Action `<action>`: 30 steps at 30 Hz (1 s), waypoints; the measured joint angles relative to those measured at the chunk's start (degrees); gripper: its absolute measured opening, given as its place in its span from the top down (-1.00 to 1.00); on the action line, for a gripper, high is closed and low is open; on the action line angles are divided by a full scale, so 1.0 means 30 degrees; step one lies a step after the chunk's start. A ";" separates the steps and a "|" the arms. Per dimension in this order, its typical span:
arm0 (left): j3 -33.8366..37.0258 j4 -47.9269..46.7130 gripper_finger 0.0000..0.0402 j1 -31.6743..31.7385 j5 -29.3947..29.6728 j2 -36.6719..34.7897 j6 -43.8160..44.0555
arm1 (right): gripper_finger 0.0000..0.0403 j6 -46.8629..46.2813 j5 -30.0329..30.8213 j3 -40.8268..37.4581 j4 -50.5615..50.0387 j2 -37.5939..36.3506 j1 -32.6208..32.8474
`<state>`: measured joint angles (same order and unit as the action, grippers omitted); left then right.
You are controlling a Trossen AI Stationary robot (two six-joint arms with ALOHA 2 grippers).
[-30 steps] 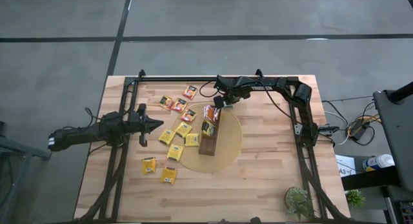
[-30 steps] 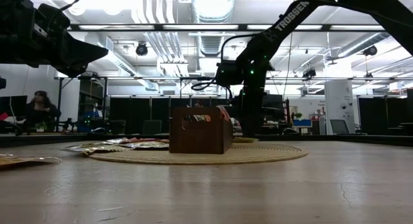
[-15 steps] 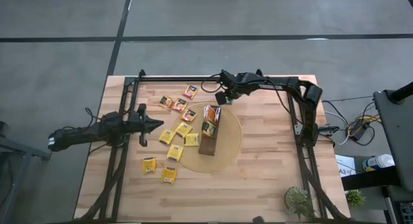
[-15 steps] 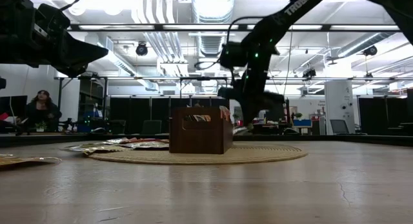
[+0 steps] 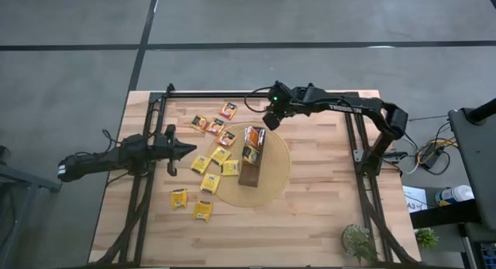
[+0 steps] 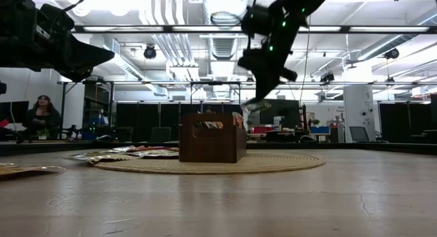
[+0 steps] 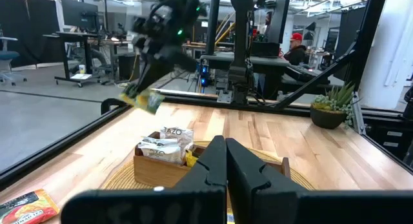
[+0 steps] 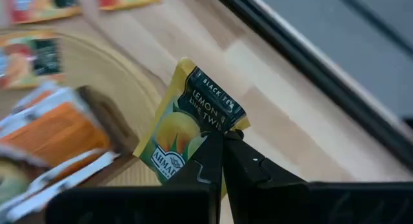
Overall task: Pick & Place Tea
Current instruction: Put the yellow tea bag into the middle section of the wooden organizer
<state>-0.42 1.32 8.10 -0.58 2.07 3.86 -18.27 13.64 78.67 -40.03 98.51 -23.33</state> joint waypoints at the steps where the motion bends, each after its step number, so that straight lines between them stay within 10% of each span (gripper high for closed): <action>1: 0.0005 0.0002 1.00 0.0003 0.0000 0.0000 0.0000 | 0.96 0.0599 -0.0058 0.0000 0.0010 -0.0240 0.0188; 30: 0.0000 -0.0004 1.00 0.0007 0.0000 0.0000 0.0000 | 0.96 0.9322 -0.6221 0.0000 0.6170 -0.0923 0.3734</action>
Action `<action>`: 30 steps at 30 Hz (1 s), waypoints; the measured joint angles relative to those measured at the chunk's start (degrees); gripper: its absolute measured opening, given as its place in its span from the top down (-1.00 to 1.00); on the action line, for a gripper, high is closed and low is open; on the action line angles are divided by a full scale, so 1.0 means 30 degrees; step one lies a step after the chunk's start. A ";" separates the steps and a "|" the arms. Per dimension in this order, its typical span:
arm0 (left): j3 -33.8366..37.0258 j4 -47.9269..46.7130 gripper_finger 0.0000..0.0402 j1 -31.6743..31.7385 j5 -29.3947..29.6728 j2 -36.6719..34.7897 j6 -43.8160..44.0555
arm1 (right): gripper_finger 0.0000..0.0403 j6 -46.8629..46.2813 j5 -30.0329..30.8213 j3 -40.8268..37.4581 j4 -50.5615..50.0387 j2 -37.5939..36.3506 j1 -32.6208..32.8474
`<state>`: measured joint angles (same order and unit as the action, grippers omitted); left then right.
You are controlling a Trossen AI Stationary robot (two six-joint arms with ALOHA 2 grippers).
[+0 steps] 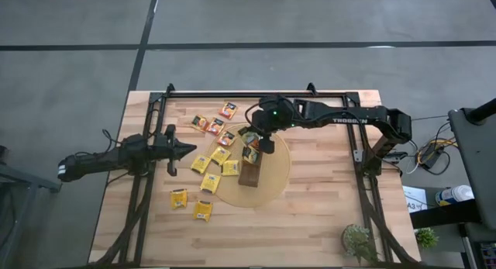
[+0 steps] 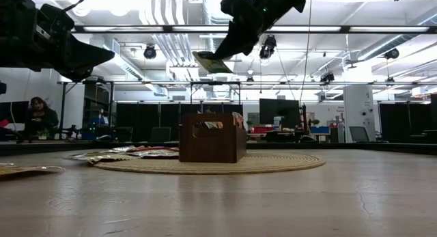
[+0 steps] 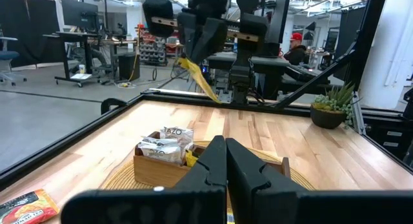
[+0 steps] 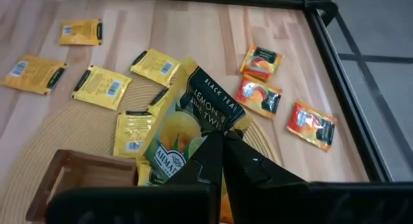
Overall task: Pick & Place Tea
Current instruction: Put the yellow tea bag into the middle section of the wooden organizer
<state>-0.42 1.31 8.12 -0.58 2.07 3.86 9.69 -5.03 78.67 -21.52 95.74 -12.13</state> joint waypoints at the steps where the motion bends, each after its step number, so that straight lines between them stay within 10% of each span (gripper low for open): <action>1: 0.0006 0.0000 1.00 -0.0007 0.0000 0.0004 0.0000 | 0.96 0.0024 0.0004 0.0000 0.0087 0.0000 0.0052; 30: -0.0002 -0.0001 1.00 0.0000 0.0000 0.0000 0.0000 | 0.96 1.0019 -0.3830 -0.4873 0.5871 0.0036 0.0359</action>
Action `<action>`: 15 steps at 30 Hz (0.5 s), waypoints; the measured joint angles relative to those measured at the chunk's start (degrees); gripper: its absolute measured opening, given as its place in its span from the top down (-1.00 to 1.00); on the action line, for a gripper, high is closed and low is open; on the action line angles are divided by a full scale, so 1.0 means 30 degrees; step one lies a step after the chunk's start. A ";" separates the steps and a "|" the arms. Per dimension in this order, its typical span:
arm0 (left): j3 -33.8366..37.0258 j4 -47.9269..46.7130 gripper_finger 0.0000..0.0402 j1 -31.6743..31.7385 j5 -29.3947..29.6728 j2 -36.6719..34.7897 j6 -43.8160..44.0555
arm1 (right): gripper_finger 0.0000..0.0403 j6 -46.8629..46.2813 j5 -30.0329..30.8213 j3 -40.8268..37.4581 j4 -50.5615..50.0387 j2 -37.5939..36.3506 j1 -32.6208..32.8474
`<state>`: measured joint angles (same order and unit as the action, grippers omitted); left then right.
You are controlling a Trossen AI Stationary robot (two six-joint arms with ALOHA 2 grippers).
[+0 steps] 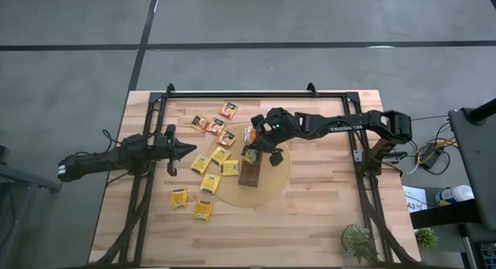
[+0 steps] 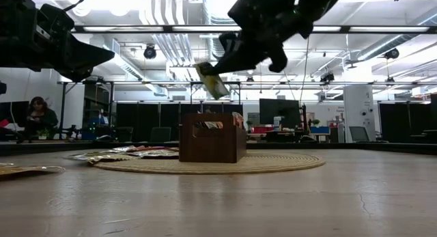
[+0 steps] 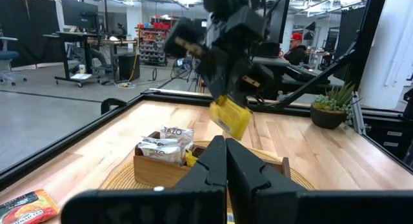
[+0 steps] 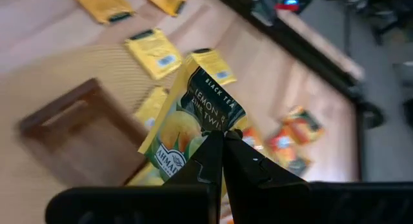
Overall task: Pick & Place Tea
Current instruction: Put the yellow tea bag into the middle section of the wooden organizer
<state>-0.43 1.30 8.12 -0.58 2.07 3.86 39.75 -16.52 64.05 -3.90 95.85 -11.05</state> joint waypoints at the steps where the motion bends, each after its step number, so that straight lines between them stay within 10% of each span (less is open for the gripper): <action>1: 0.0000 0.0000 1.00 -0.0007 0.0000 0.0000 0.0000 | 0.96 -0.0021 -0.0497 -0.0226 0.0015 0.0000 -0.0125; 15: 0.0002 0.0007 1.00 -0.0002 0.0000 0.0000 0.0000 | 0.96 0.0305 -0.1787 -0.1317 0.1371 0.1042 -0.1500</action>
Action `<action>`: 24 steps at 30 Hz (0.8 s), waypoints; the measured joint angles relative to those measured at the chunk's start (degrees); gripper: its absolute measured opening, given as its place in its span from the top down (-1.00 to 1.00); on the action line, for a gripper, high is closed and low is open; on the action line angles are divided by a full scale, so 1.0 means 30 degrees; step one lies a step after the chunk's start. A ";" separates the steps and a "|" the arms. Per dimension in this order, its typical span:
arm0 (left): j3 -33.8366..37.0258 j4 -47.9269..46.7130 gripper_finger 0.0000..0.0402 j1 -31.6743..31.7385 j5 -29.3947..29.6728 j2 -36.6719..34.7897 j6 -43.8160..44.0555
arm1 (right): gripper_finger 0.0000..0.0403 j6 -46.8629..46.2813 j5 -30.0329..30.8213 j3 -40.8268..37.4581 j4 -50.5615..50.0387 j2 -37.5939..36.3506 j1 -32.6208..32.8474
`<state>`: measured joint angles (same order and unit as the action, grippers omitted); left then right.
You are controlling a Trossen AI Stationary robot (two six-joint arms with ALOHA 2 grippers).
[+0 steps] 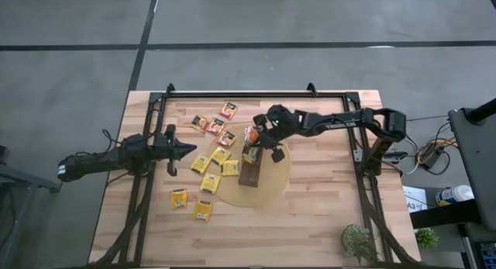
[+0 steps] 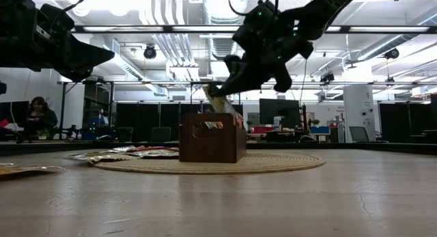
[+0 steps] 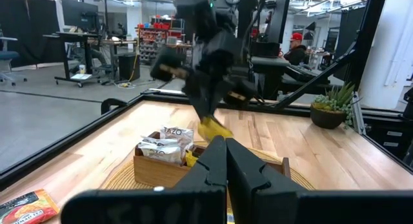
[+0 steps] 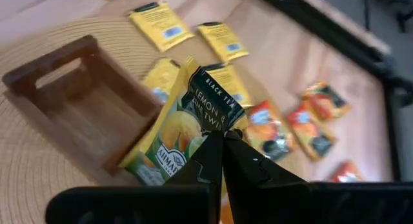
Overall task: Pick & Place Tea
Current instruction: Put the yellow tea bag into the middle section of the wooden organizer
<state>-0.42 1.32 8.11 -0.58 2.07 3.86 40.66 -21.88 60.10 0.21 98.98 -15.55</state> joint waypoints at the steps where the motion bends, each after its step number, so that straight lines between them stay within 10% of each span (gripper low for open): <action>1: 0.0005 0.0000 1.00 -0.0001 0.0000 0.0007 0.0000 | 0.96 0.0044 -0.0022 0.0051 0.0001 0.0261 0.0008; 24: 0.0004 0.0000 1.00 0.0002 0.0000 0.0007 0.0000 | 0.96 0.0111 -0.1745 0.0332 0.0272 0.1078 -0.0247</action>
<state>-0.41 1.32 8.12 -0.58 2.09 3.86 41.00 -27.12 61.10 1.03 102.21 -16.29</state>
